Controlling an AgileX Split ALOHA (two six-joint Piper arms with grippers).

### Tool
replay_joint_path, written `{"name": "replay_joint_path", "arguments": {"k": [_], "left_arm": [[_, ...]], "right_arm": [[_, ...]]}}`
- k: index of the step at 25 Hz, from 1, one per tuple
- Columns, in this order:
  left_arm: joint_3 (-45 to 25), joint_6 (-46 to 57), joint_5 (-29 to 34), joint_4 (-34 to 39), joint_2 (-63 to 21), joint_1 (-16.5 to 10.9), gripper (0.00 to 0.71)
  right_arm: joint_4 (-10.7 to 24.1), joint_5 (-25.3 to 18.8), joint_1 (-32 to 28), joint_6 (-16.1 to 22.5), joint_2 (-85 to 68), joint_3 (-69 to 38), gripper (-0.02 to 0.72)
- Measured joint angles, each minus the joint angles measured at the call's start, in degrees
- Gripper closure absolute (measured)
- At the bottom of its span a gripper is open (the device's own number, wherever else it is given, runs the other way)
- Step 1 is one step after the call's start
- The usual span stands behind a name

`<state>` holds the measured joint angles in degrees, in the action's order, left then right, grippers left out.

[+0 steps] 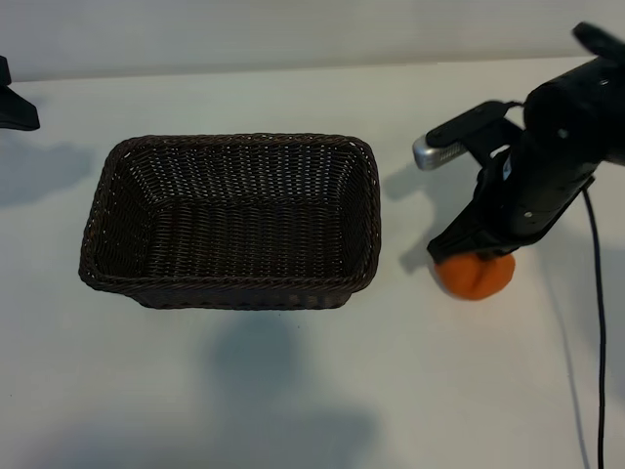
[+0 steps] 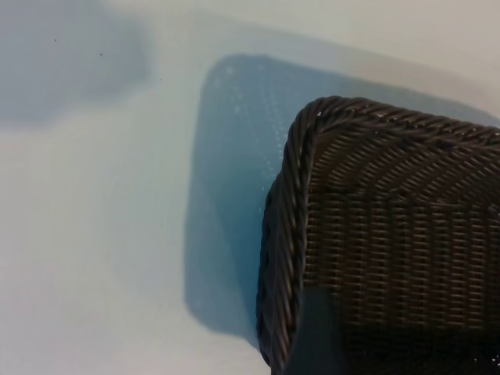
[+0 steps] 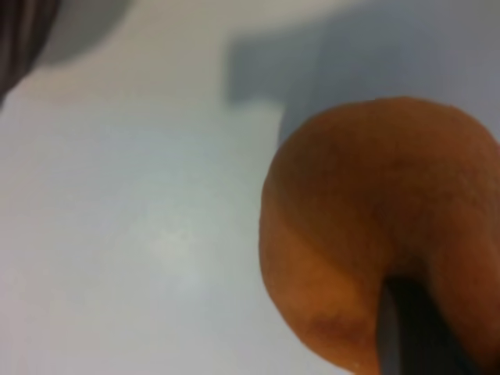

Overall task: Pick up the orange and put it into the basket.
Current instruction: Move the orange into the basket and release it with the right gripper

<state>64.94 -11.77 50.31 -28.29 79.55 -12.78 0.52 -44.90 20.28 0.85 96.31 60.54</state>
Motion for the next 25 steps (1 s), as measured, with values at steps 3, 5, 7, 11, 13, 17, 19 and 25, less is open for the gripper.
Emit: {"name": "replay_joint_path", "arguments": {"k": [3, 5, 7, 11, 13, 17, 19, 25], "left_arm": [[0.00, -0.06, 0.01, 0.00, 0.00, 0.00, 0.120], [0.00, -0.06, 0.01, 0.00, 0.00, 0.00, 0.120], [0.00, -0.10, 0.01, 0.00, 0.00, 0.00, 0.120], [0.00, -0.10, 0.01, -0.18, 0.00, 0.00, 0.120], [0.00, -0.17, 0.06, -0.19, 0.00, 0.00, 0.120], [0.00, -1.10, 0.06, -1.33, 0.00, 0.00, 0.120], [0.00, -1.26, 0.12, -2.40, 0.00, 0.00, 0.120], [0.00, -1.42, 0.12, -2.81, 0.00, 0.00, 0.120]], "right_arm": [[0.46, -1.24, 0.00, 0.00, -3.06, 0.00, 0.606], [0.42, -2.52, 0.00, 0.00, -4.94, 0.45, 0.606], [0.42, -4.46, 0.00, 0.00, -6.14, 1.98, 0.606], [0.42, -7.12, 0.00, 0.04, -7.04, 6.84, 0.607], [0.01, -7.25, 0.00, 0.04, -7.04, 9.07, 0.607], [-2.84, -7.46, 0.00, -0.85, -7.04, 12.69, 0.607], [-5.76, -7.36, 0.18, -3.05, -7.04, 14.02, 0.608], [-14.56, -6.17, 0.38, -9.22, -5.95, 14.92, 0.608]]}}
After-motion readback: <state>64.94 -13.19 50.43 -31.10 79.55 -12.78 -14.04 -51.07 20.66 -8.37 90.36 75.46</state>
